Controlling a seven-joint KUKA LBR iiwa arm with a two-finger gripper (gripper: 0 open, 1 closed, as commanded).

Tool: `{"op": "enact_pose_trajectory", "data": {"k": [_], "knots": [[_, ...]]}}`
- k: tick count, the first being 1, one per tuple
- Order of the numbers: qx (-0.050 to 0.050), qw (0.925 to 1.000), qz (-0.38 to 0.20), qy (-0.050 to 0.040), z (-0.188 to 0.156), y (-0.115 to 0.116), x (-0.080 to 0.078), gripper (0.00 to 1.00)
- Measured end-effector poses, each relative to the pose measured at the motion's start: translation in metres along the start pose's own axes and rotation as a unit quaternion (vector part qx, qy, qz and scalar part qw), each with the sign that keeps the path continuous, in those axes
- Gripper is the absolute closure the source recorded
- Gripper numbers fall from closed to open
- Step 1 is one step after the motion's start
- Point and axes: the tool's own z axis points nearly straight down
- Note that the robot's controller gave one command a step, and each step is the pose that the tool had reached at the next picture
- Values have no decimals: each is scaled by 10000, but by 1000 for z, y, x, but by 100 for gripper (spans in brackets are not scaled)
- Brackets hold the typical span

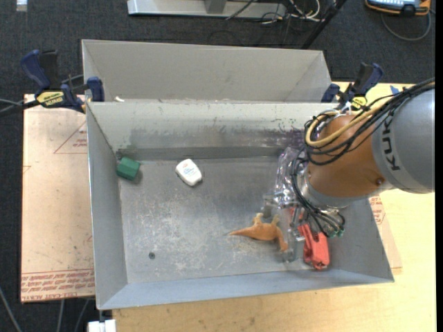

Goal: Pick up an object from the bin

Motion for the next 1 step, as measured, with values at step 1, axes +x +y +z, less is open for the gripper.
{"op": "enact_pose_trajectory", "data": {"k": [1], "knots": [[-3,9991,433,-29,9,0,-24,0]]}}
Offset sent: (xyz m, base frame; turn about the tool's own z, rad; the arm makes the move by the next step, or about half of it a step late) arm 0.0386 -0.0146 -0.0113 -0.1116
